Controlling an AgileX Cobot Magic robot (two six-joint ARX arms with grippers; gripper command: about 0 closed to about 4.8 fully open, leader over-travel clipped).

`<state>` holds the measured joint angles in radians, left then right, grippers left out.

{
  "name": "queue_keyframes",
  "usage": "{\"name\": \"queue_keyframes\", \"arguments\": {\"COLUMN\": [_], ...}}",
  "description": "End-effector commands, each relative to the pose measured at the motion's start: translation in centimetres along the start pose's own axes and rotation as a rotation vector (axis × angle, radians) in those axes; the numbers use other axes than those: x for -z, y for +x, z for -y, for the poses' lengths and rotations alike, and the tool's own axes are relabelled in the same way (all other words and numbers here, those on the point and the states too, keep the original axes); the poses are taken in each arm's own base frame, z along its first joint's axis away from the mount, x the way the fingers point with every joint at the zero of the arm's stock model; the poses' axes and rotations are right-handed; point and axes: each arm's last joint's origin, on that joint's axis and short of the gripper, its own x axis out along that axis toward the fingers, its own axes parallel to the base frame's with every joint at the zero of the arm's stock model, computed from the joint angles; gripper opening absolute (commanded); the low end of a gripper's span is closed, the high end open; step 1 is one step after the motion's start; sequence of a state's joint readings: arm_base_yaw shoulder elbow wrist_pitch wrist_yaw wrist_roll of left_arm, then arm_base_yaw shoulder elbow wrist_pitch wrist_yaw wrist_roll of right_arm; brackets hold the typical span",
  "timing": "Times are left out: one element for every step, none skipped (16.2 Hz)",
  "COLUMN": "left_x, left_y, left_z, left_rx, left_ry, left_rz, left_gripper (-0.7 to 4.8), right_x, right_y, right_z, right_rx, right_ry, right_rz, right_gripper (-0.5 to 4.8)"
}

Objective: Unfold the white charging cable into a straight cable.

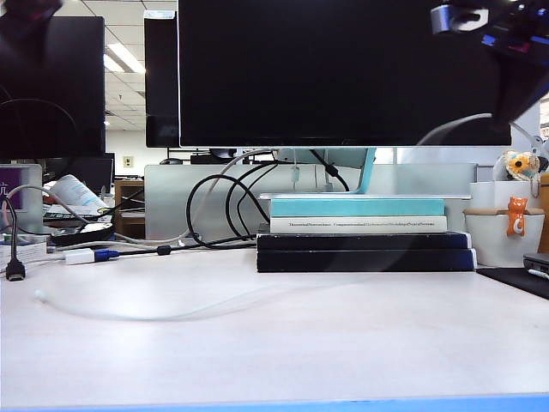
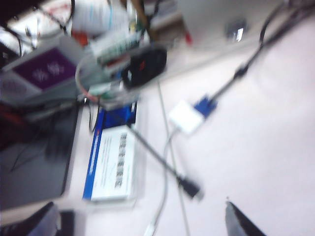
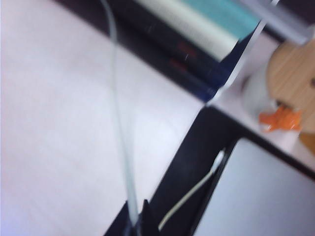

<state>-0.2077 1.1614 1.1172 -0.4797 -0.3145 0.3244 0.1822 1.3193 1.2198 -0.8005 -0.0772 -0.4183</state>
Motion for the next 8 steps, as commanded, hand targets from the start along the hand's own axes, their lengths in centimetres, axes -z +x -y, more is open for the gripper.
{"name": "queue_keyframes", "arguments": {"left_x": [-0.2, -0.2, -0.2, -0.3, -0.3, -0.3, -0.3, -0.2], "left_y": [-0.5, -1.3, -1.9, -2.2, -2.5, -2.6, -2.8, -3.0], "left_z": [0.0, 0.4, 0.7, 0.8, 0.7, 0.8, 0.8, 0.9], "left_rx": [0.071, 0.254, 0.41, 0.474, 0.501, 0.514, 0.545, 0.586], "left_ry": [0.005, 0.002, 0.002, -0.006, -0.023, -0.028, -0.029, -0.036], "left_rz": [0.04, 0.1, 0.151, 0.176, 0.188, 0.192, 0.199, 0.201], "left_gripper": [4.79, 4.79, 4.79, 4.79, 4.79, 4.79, 4.79, 4.79], "right_x": [-0.9, -0.9, -0.7, -0.6, -0.6, -0.5, -0.5, -0.5], "right_y": [-0.3, -0.3, -0.3, -0.3, -0.3, -0.3, -0.3, -0.3], "right_z": [-0.1, 0.0, 0.0, 0.0, 0.0, 0.0, 0.0, 0.0], "right_rx": [-0.089, -0.08, -0.058, -0.042, -0.036, -0.027, -0.029, -0.03], "right_ry": [-0.004, 0.006, 0.009, 0.01, 0.011, 0.012, 0.013, 0.016], "right_rz": [0.13, 0.12, 0.101, 0.085, 0.078, 0.07, 0.065, 0.062], "right_gripper": [0.45, 2.03, 3.14, 3.38, 3.38, 3.38, 3.38, 3.38]}}
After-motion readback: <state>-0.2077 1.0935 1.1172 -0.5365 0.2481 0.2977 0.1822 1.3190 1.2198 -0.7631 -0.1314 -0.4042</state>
